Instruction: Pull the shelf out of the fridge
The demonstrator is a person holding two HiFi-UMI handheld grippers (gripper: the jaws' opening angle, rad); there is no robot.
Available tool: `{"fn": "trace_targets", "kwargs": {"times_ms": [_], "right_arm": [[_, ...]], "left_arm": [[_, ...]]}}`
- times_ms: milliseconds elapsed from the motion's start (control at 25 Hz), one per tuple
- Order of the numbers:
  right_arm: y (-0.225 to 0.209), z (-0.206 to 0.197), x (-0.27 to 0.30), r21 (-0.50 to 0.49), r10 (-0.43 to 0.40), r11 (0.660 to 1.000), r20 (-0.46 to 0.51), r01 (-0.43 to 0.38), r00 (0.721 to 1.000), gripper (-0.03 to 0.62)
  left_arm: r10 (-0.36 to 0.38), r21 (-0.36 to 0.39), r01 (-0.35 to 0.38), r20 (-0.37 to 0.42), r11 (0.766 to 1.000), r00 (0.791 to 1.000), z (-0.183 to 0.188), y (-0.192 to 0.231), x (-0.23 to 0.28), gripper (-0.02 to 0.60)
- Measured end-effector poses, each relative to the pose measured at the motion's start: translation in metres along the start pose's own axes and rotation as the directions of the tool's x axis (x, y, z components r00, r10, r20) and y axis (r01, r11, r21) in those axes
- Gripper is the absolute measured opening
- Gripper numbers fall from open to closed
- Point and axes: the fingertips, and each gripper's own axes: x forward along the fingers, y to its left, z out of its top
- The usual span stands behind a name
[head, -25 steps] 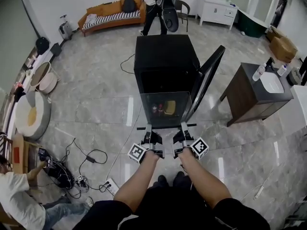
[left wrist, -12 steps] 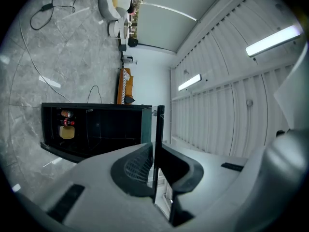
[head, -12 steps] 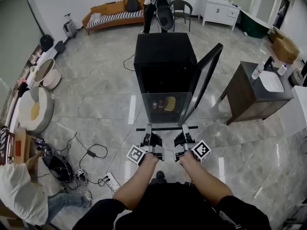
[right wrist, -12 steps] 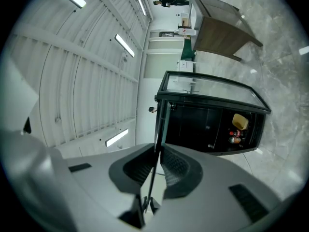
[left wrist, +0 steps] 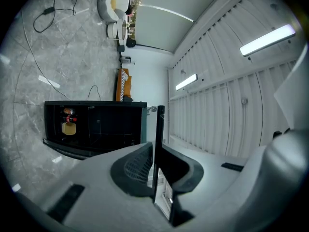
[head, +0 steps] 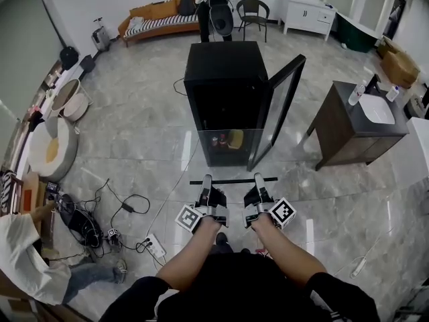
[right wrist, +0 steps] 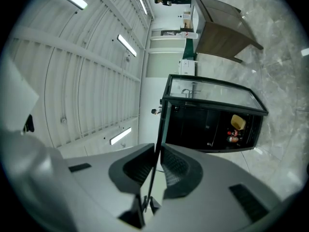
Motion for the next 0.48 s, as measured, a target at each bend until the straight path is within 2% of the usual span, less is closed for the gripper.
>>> {"fn": "trace_targets", "kwargs": {"times_ms": [160, 480], "right_arm": [[0.0, 0.008, -0.014, -0.011, 0.0, 1.0, 0.006, 0.0, 1.0, 0.048], [0.013, 0.02, -0.04, -0.019, 0.029, 0.999, 0.001, -0.029, 1.0, 0.048]], "left_arm": [[0.007, 0.008, -0.007, -0.002, 1.0, 1.0, -0.011, 0.0, -0.008, 0.037], [-0.031, 0.018, 0.031, -0.001, 0.999, 1.0, -0.035, -0.021, -0.022, 0.037]]}}
